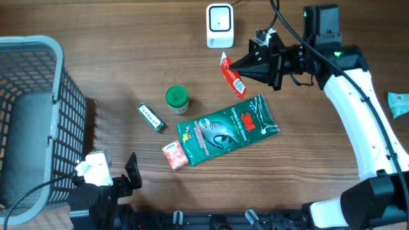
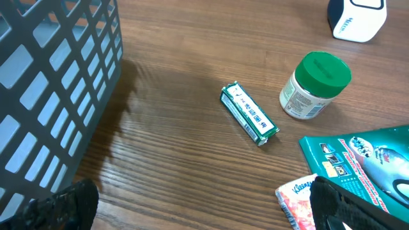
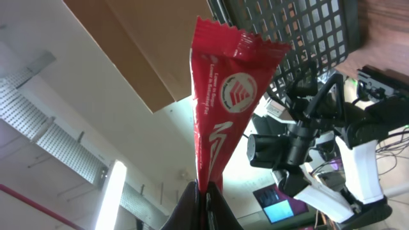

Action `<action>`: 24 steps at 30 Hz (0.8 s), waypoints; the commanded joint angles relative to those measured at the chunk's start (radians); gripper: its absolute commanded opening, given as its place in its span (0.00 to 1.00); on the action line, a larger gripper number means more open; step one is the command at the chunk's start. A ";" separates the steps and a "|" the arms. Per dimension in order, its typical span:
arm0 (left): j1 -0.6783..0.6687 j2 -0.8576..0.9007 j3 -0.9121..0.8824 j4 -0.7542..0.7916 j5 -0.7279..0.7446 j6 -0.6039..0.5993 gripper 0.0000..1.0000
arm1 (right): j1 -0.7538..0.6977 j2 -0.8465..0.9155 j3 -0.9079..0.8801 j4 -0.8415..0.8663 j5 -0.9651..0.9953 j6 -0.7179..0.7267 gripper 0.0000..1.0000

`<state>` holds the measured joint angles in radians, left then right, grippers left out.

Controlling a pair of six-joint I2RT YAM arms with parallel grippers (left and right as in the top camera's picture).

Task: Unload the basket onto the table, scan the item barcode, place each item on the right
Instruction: 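Reach right gripper to the pile and grasp red Nescafe sachet, then hold Nescafe sachet over the barcode scanner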

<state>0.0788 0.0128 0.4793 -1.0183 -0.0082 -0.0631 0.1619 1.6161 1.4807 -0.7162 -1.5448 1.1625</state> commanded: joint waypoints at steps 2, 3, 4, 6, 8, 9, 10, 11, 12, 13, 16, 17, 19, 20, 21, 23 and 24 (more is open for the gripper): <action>0.002 -0.007 -0.005 0.003 0.012 -0.005 1.00 | -0.003 0.010 -0.003 0.006 -0.079 0.016 0.04; 0.002 -0.007 -0.005 0.003 0.012 -0.005 1.00 | -0.004 0.010 -0.003 0.006 -0.079 -0.014 0.04; 0.002 -0.007 -0.005 0.003 0.012 -0.005 1.00 | -0.005 0.010 -0.003 0.006 -0.078 -0.083 0.04; 0.002 -0.007 -0.005 0.003 0.012 -0.005 1.00 | -0.005 0.010 -0.003 0.006 -0.066 -0.147 0.04; 0.002 -0.007 -0.005 0.003 0.012 -0.005 1.00 | 0.000 0.010 -0.003 0.016 0.216 -0.289 0.04; 0.002 -0.007 -0.005 0.003 0.012 -0.005 1.00 | 0.010 0.010 -0.003 -0.013 0.473 -0.476 0.04; 0.002 -0.007 -0.005 0.003 0.012 -0.005 1.00 | 0.026 0.010 -0.003 -0.077 0.738 -0.605 0.04; 0.002 -0.007 -0.005 0.003 0.012 -0.005 1.00 | 0.048 0.011 -0.003 -0.183 1.138 -0.623 0.04; 0.002 -0.007 -0.005 0.003 0.012 -0.005 1.00 | 0.053 0.011 -0.003 -0.261 1.353 -0.571 0.04; 0.002 -0.007 -0.005 0.003 0.012 -0.005 1.00 | 0.049 0.011 -0.003 -0.355 1.538 -0.491 0.04; 0.002 -0.007 -0.005 0.003 0.012 -0.005 1.00 | 0.029 0.009 -0.003 -0.412 1.725 -0.480 0.04; 0.002 -0.007 -0.005 0.003 0.012 -0.005 1.00 | 0.028 0.010 -0.003 -0.339 1.725 -0.527 0.04; 0.002 -0.007 -0.005 0.003 0.012 -0.005 1.00 | 0.029 0.015 -0.003 -0.190 1.701 -0.620 0.05; 0.002 -0.007 -0.005 0.003 0.012 -0.005 1.00 | 0.033 0.020 -0.002 -0.127 1.702 -0.612 0.04; 0.002 -0.007 -0.005 0.003 0.012 -0.005 1.00 | 0.043 0.031 0.002 -0.064 1.703 -0.614 0.04; 0.002 -0.007 -0.005 0.003 0.012 -0.005 1.00 | 0.075 0.088 0.024 0.077 1.725 -0.624 0.04; 0.002 -0.007 -0.005 0.003 0.012 -0.005 1.00 | 0.089 0.130 0.036 0.142 1.736 -0.624 0.04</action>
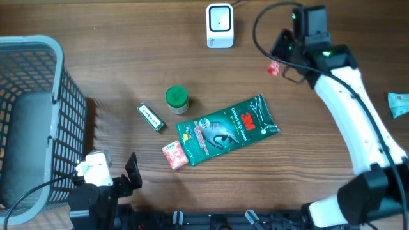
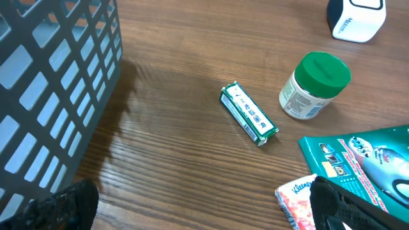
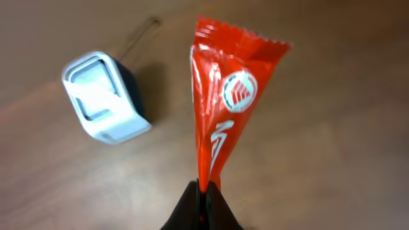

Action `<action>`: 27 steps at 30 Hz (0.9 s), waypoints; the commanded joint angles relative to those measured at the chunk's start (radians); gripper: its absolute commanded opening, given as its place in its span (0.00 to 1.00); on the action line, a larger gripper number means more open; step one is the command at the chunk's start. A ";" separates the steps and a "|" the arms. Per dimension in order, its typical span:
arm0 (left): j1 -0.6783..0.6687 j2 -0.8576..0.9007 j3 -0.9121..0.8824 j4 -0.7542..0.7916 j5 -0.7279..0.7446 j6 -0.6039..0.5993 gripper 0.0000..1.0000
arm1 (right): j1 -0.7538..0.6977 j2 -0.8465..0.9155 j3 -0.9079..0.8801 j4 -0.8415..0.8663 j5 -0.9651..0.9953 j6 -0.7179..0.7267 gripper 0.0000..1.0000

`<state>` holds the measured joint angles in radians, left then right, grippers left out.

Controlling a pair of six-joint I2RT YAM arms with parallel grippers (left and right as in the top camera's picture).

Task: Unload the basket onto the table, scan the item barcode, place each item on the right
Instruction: 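Hold Nescafe sachet over the barcode scanner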

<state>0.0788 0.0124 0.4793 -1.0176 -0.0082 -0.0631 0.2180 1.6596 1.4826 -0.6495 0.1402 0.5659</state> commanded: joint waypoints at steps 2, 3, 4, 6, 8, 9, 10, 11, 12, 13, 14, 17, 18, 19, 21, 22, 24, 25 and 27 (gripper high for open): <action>0.002 -0.006 -0.005 0.002 0.012 -0.005 1.00 | 0.058 0.212 0.078 0.217 0.052 -0.028 0.04; 0.002 -0.006 -0.005 0.002 0.012 -0.005 1.00 | 0.068 0.282 0.123 0.264 0.064 -0.027 0.04; 0.002 -0.006 -0.005 0.002 0.012 -0.005 1.00 | 0.086 0.391 0.238 0.284 0.085 -0.028 0.05; 0.002 -0.006 -0.005 0.002 0.012 -0.005 1.00 | 0.109 0.513 0.398 0.291 0.105 -0.043 0.04; 0.002 -0.006 -0.005 0.002 0.012 -0.005 1.00 | 0.139 0.635 0.557 0.328 0.170 -0.046 0.05; 0.002 -0.006 -0.005 0.002 0.012 -0.005 1.00 | 0.148 0.666 0.595 0.352 0.193 -0.046 0.05; 0.002 -0.006 -0.005 0.002 0.012 -0.005 1.00 | 0.157 0.702 0.628 0.392 0.232 -0.041 0.05; 0.002 -0.006 -0.005 0.002 0.012 -0.005 1.00 | 0.160 0.717 0.630 0.432 0.238 -0.041 0.05; 0.002 -0.006 -0.005 0.002 0.012 -0.005 1.00 | 0.163 0.736 0.630 0.473 0.237 -0.027 0.05; 0.002 -0.006 -0.005 0.002 0.012 -0.005 1.00 | 0.166 0.744 0.630 0.478 0.233 0.017 0.05; 0.002 -0.006 -0.005 0.002 0.012 -0.005 1.00 | 0.171 0.758 0.630 0.481 0.231 0.049 0.05; 0.002 -0.006 -0.005 0.002 0.012 -0.005 1.00 | 0.182 0.793 0.630 0.492 0.230 0.082 0.05; 0.002 -0.006 -0.005 0.002 0.012 -0.005 1.00 | 0.182 0.796 0.630 0.492 0.224 0.098 0.05; 0.002 -0.006 -0.005 0.002 0.012 -0.005 1.00 | 0.182 0.794 0.632 0.497 0.204 0.100 0.05; 0.002 -0.006 -0.005 0.002 0.012 -0.005 1.00 | 0.176 0.760 0.650 0.467 0.180 0.100 0.04; 0.002 -0.006 -0.005 0.002 0.012 -0.005 1.00 | 0.166 0.720 0.651 0.418 0.181 0.100 0.04; 0.002 -0.006 -0.005 0.002 0.012 -0.005 1.00 | 0.119 0.625 0.651 0.250 0.206 0.099 0.04; 0.002 -0.006 -0.005 0.002 0.012 -0.005 1.00 | 0.083 0.584 0.651 0.156 0.252 0.099 0.04; 0.002 -0.006 -0.005 0.002 0.012 -0.005 1.00 | -0.040 0.519 0.651 -0.101 0.447 0.095 0.05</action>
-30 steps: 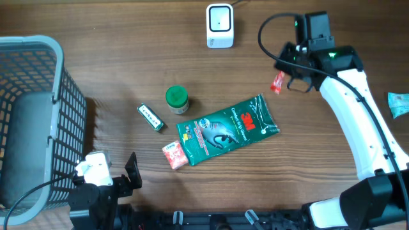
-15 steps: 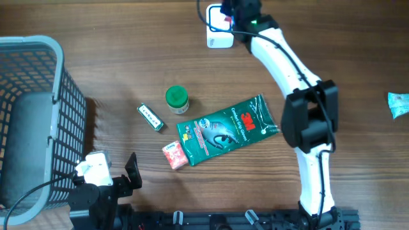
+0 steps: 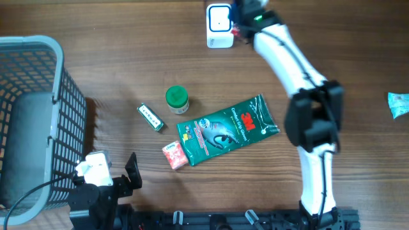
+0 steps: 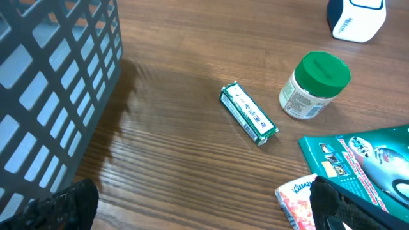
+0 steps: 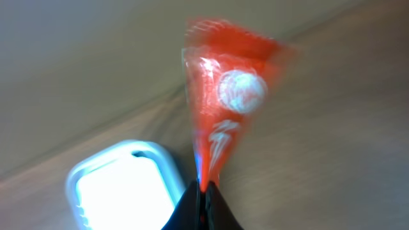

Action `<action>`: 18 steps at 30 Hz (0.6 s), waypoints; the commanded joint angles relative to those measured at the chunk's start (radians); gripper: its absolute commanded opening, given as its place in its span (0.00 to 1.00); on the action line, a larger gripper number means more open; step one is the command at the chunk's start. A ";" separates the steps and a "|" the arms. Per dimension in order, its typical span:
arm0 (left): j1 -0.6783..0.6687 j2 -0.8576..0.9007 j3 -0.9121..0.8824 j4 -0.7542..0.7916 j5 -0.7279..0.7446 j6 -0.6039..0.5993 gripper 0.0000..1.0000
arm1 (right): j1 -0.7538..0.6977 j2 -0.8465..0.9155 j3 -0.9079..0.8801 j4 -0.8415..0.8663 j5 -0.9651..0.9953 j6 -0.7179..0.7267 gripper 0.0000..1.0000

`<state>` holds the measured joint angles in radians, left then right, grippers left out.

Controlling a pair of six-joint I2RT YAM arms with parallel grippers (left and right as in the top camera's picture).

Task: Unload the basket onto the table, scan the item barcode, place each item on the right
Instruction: 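Hold Nescafe sachet over the barcode scanner, then drop Nescafe sachet at the table's right edge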

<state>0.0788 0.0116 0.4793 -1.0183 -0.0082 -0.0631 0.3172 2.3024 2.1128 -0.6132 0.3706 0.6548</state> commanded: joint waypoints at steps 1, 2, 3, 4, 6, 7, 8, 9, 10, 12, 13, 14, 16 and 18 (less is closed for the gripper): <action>0.002 -0.006 -0.005 0.003 0.012 -0.005 1.00 | -0.185 -0.128 0.021 -0.213 0.275 0.006 0.05; 0.002 -0.006 -0.005 0.003 0.012 -0.005 1.00 | -0.230 -0.128 0.021 -0.274 0.317 0.006 0.05; 0.002 -0.006 -0.005 0.003 0.012 -0.005 1.00 | -0.321 -0.117 0.019 -0.370 0.346 0.006 0.05; 0.002 -0.006 -0.005 0.003 0.012 -0.005 1.00 | -0.384 -0.112 0.015 -0.407 0.335 0.006 0.04; 0.002 -0.006 -0.005 0.003 0.012 -0.005 1.00 | -0.508 -0.096 -0.012 -0.433 0.281 -0.001 0.04; 0.002 -0.006 -0.005 0.003 0.012 -0.005 1.00 | -0.598 -0.082 -0.039 -0.441 0.229 -0.001 0.04; 0.002 -0.006 -0.005 0.003 0.012 -0.005 1.00 | -0.653 -0.073 -0.060 -0.442 0.187 -0.001 0.04; 0.002 -0.006 -0.005 0.003 0.012 -0.005 1.00 | -0.717 -0.067 -0.087 -0.441 0.124 -0.001 0.04; 0.002 -0.006 -0.005 0.003 0.012 -0.005 1.00 | -0.765 -0.067 -0.113 -0.435 0.064 -0.001 0.04; 0.002 -0.006 -0.005 0.003 0.012 -0.005 1.00 | -0.857 -0.067 -0.122 -0.433 -0.064 -0.002 0.04; 0.002 -0.006 -0.005 0.003 0.012 -0.005 1.00 | -0.880 -0.068 -0.122 -0.426 -0.093 -0.009 0.04; 0.002 -0.006 -0.005 0.003 0.012 -0.005 1.00 | -0.908 -0.069 -0.122 -0.409 -0.148 -0.063 0.08; 0.002 -0.006 -0.005 0.003 0.012 -0.005 1.00 | -0.942 -0.072 -0.116 -0.386 -0.262 -0.174 0.93; 0.002 -0.006 -0.005 0.003 0.012 -0.005 1.00 | -0.953 -0.092 -0.094 -0.385 -0.360 -0.204 0.99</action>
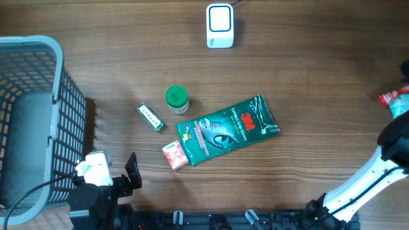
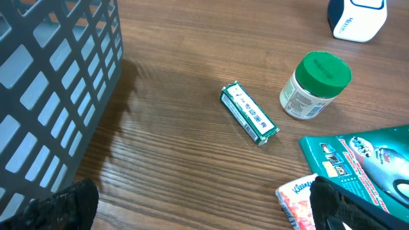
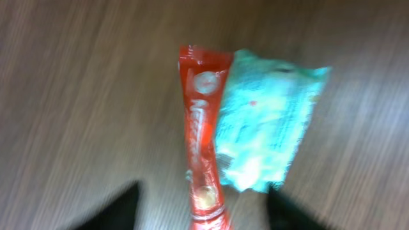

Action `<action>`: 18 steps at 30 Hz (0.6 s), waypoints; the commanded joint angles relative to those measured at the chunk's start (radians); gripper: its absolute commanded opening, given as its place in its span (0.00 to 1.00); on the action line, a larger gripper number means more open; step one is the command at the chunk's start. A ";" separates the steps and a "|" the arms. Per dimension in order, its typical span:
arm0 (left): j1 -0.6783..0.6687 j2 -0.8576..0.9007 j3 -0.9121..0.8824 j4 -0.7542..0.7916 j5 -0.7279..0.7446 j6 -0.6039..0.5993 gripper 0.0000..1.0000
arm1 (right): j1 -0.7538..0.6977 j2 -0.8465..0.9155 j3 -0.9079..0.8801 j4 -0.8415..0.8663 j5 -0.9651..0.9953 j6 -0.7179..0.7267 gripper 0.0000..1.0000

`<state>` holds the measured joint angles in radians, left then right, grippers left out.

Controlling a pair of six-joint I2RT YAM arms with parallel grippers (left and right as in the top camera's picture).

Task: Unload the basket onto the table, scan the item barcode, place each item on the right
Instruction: 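Drop Nescafe sachet at the table's right edge, then reach right gripper to green-capped jar and grasp it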

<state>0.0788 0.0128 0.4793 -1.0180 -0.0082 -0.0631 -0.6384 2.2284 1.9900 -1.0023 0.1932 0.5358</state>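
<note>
The white barcode scanner point(image 1: 219, 25) stands at the far middle of the table; its corner also shows in the left wrist view as the scanner point(image 2: 356, 16). The red packet point(image 1: 387, 98) lies at the right table edge. In the blurred right wrist view the red packet point(image 3: 201, 128) lies against a teal packet point(image 3: 268, 121), between the spread fingers of my right gripper point(image 3: 204, 188), which is open. My left gripper point(image 2: 199, 188) is open and holds nothing, low at the near left.
A grey basket point(image 1: 38, 45) fills the left side. Mid-table lie a green-lidded jar point(image 1: 176, 99), a small green pack point(image 1: 151, 117), a green 3M pouch point(image 1: 227, 130) and a tissue pack point(image 1: 174, 155). The teal packet point(image 1: 401, 107) sits at the right edge.
My right gripper was shut on the red packet at the scanner. Now it is at the right table edge, open, with the packet down beside the teal packet. The left arm has not moved.
My right gripper held the red packet just right of the scanner, then over the table further right, then close up to the scanner. Now the packet lies at the right edge and the gripper is open. The left arm stayed still throughout.
</note>
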 commanded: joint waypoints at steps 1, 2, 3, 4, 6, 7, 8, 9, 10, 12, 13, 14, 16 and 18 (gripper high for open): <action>0.002 -0.007 -0.005 0.003 0.012 -0.005 1.00 | 0.002 -0.037 0.041 0.002 -0.257 -0.087 1.00; 0.002 -0.007 -0.005 0.003 0.012 -0.005 1.00 | 0.002 -0.068 0.051 -0.003 -0.346 -0.090 1.00; 0.002 -0.007 -0.005 0.003 0.012 -0.005 1.00 | 0.002 -0.106 0.055 -0.012 -0.416 -0.089 1.00; 0.002 -0.007 -0.005 0.003 0.012 -0.005 1.00 | 0.010 -0.164 0.055 -0.036 -0.520 -0.088 1.00; 0.002 -0.007 -0.005 0.003 0.012 -0.005 1.00 | 0.047 -0.262 0.055 -0.136 -0.671 -0.088 1.00; 0.002 -0.007 -0.005 0.003 0.012 -0.005 1.00 | 0.094 -0.313 0.055 -0.217 -0.708 -0.088 1.00; 0.002 -0.007 -0.005 0.003 0.012 -0.005 1.00 | 0.142 -0.343 0.055 -0.279 -0.711 -0.087 0.99; 0.002 -0.007 -0.005 0.003 0.012 -0.005 1.00 | 0.207 -0.364 0.055 -0.353 -0.711 -0.070 1.00; 0.002 -0.007 -0.005 0.003 0.012 -0.005 1.00 | 0.306 -0.370 0.055 -0.442 -0.715 -0.035 1.00; 0.002 -0.007 -0.005 0.003 0.012 -0.005 1.00 | 0.488 -0.369 0.022 -0.479 -0.718 -0.048 1.00; 0.002 -0.007 -0.005 0.003 0.012 -0.005 1.00 | 0.576 -0.369 0.004 -0.463 -0.718 -0.079 0.99; 0.002 -0.007 -0.005 0.003 0.012 -0.005 1.00 | 0.672 -0.365 -0.017 -0.423 -0.718 -0.127 1.00; 0.002 -0.007 -0.005 0.003 0.012 -0.005 1.00 | 0.871 -0.352 -0.034 -0.331 -0.726 -0.185 1.00; 0.002 -0.007 -0.005 0.003 0.012 -0.005 1.00 | 1.114 -0.343 -0.034 -0.120 -0.517 -0.169 1.00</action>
<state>0.0788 0.0128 0.4793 -1.0180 -0.0086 -0.0631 0.2729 1.8702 1.9530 -1.2625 -0.4915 0.3977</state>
